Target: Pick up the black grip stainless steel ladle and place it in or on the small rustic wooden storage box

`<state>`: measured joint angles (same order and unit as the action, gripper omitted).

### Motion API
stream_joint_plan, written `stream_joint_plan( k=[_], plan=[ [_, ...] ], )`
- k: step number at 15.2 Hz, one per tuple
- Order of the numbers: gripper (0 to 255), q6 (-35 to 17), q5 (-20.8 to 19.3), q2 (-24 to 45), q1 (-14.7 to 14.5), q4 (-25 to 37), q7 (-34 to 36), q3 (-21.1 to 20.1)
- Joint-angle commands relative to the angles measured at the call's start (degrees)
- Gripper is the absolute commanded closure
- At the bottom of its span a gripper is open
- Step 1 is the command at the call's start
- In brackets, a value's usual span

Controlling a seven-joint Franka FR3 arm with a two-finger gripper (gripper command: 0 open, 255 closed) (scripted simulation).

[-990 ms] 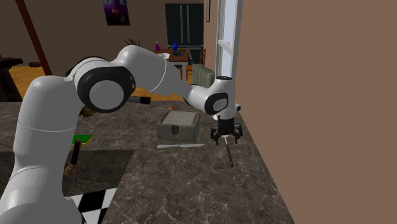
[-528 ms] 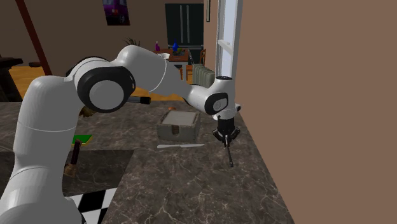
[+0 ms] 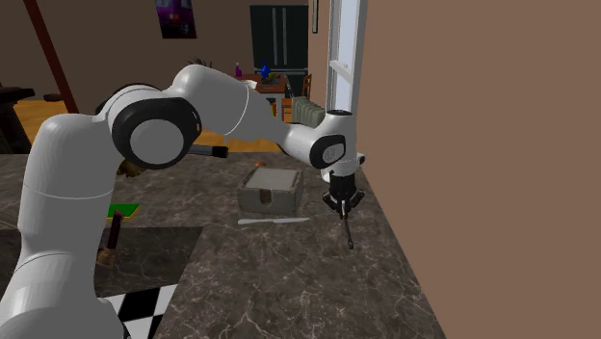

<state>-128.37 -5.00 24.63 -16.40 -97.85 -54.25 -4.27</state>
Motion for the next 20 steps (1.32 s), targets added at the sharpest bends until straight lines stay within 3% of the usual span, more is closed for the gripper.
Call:
stream_joint_plan(
  k=[1,20],
  plan=[
    [255,1.4,0.1,-0.6,0.0,0.8,0.0,-0.1],
    [255,14.3,0.9,-4.7,0.0,9.6,-0.9,-0.4]
  ],
)
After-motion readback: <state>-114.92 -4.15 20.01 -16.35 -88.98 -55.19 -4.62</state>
